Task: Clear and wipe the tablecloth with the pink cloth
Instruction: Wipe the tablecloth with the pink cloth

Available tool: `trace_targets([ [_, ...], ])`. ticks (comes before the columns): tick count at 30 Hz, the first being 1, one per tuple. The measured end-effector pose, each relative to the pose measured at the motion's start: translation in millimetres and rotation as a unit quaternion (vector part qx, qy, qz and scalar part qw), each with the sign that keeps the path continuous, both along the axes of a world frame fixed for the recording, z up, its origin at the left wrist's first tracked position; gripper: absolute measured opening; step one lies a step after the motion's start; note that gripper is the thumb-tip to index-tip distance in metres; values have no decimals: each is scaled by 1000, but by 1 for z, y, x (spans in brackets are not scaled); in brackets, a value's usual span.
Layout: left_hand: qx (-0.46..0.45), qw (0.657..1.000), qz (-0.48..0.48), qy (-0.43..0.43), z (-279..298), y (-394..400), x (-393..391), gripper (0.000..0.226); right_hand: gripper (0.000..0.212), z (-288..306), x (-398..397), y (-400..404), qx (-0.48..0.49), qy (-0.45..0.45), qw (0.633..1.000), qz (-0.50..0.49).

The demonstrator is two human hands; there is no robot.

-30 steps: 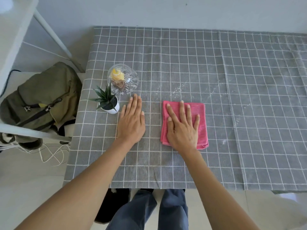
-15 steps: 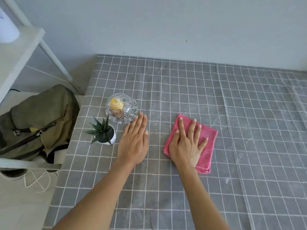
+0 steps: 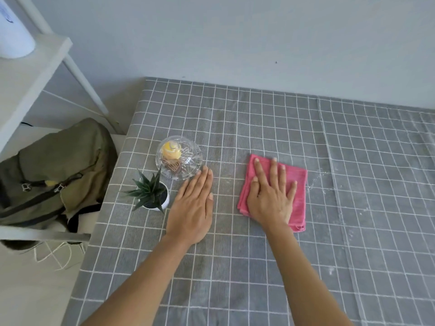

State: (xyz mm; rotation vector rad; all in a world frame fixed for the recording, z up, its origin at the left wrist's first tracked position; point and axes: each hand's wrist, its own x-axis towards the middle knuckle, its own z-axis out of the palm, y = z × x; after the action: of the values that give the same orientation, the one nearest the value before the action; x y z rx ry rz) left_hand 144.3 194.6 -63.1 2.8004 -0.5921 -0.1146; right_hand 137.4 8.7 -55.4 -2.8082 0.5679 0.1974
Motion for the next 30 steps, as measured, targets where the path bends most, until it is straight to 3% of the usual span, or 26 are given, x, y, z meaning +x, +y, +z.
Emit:
trace_targets([
  [3,3,1000,5,-1,1,0,-1,58,52,1,2,4,15,5,999,-34],
  [10,-2,1000,8,5,4,-2,-2,59,53,-1,-37,44,11,-21,995,94],
  [17,10,1000,3,2,5,-1,-1,59,52,3,1,11,12,5,1000,24],
  [22,3,1000,3,5,5,-1,-2,58,52,-1,-34,45,1,-10,995,100],
  [30,15,1000,0,3,4,-1,-1,61,52,2,1,37,5,-12,997,82],
])
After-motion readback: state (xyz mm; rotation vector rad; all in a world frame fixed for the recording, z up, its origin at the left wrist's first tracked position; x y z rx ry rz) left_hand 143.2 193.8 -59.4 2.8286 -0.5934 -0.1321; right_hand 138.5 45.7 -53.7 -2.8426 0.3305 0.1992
